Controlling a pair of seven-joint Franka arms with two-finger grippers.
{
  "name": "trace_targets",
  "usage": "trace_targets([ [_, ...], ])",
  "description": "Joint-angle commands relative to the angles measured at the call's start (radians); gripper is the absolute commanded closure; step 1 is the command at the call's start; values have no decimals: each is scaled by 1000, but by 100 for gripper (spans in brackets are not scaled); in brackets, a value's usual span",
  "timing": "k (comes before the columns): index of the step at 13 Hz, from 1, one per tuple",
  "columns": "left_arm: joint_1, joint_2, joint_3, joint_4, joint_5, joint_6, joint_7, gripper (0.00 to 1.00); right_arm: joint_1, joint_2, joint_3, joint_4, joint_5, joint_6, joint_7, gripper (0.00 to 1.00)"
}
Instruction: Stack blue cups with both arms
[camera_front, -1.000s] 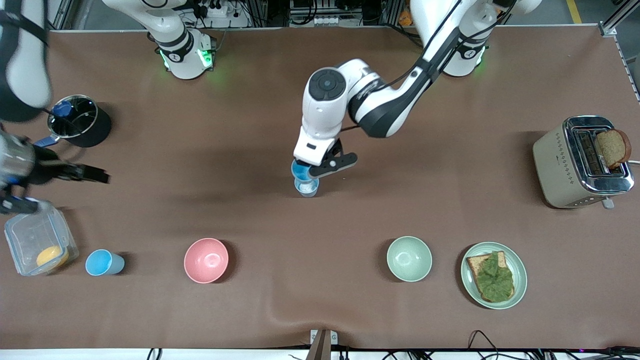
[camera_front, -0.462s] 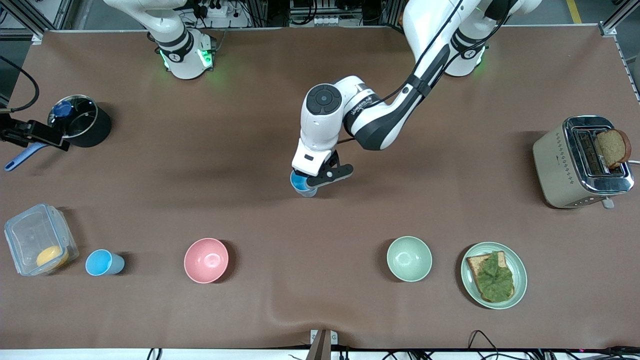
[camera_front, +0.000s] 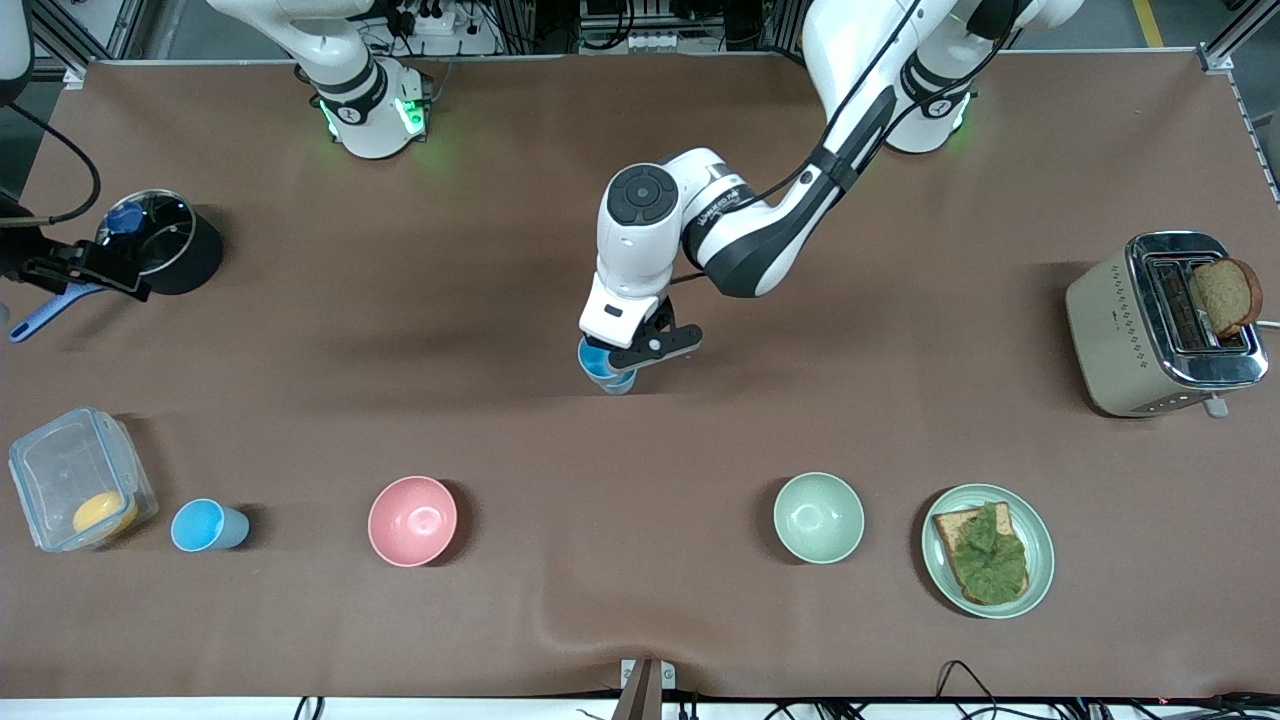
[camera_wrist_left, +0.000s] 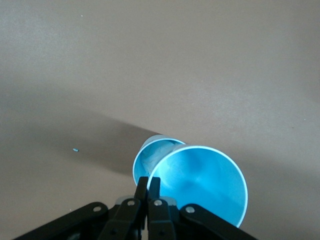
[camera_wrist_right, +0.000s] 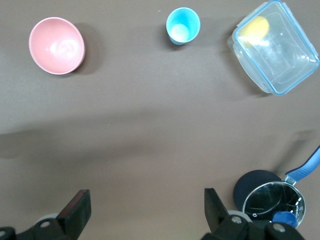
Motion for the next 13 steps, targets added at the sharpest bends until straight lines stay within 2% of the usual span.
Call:
trace_targets([
  [1, -3, -34, 4, -41, 33, -14, -34, 100, -28, -34, 58, 0, -25, -38, 19, 0],
  [6, -4, -57, 4, -73, 33, -14, -32, 100, -21, -23, 54, 22, -25, -44, 19, 0],
  [7, 0, -54, 3, -68, 32, -14, -34, 86, -21, -23, 52, 22, -25, -44, 19, 0],
  [8, -4, -52, 4, -67, 32, -14, -36, 1, -21, -22, 52, 23, -25, -44, 19, 0],
  [11, 19, -80, 7, -64, 35, -14, -37, 0, -19, -17, 54, 22, -25, -43, 19, 0],
  [13, 92, -192, 9, -67, 35, -100, -23, 0, -19, -17, 54, 22, -25, -43, 21, 0],
])
